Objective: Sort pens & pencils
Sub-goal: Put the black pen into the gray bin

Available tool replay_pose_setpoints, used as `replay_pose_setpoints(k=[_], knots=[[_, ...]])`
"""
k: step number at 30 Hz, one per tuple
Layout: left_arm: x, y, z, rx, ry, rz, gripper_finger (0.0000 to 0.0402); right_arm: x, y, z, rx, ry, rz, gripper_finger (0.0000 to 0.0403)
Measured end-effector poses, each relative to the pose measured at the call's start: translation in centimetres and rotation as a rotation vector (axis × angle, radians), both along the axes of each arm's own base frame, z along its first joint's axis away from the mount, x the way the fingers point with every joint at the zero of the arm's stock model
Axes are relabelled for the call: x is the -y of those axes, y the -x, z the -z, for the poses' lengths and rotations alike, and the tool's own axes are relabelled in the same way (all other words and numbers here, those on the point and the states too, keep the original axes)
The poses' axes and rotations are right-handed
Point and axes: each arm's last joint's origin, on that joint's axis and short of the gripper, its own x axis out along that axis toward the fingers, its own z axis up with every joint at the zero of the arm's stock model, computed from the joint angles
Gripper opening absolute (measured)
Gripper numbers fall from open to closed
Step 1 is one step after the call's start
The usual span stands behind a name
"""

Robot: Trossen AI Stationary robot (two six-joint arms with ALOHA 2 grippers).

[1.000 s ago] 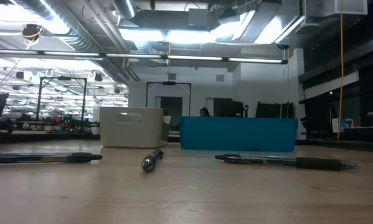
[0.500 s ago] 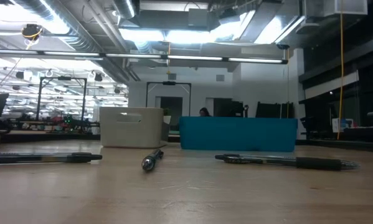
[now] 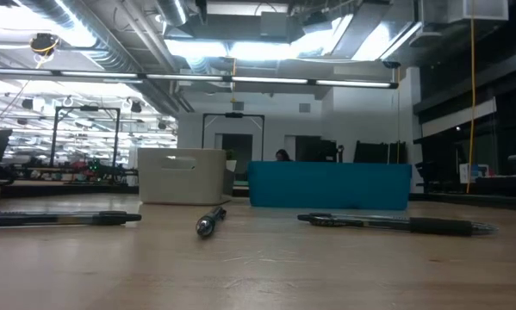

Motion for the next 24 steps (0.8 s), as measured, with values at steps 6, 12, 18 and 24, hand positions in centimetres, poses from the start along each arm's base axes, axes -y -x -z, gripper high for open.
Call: replay_pose_setpoints(k=[6, 12, 18, 24], knots=[[-1.0, 0.3, 2.1, -0.022, -0.060, -0.033, 0.0000, 0.1, 0.1, 0.1, -0.024, -0.039, 0.014, 0.0035], [-1.7, 0.4, 2.8, -0.077, -0.194, -0.039, 0.0000, 1.3, -0.4, 0.1, -0.026, -0.049, 0.048, 0.0035], [-2.6, 1.4, 4.2, -0.122, -0.252, -0.061, 0.0000, 4.9, -1.3, 0.5, -0.074, -0.108, 0.082, 0.0035], [-3.2, 2.0, 4.5, -0.125, -0.335, -0.097, 0.0000, 7.4, -1.8, 0.5, -0.085, -0.149, 0.078, 0.0035]])
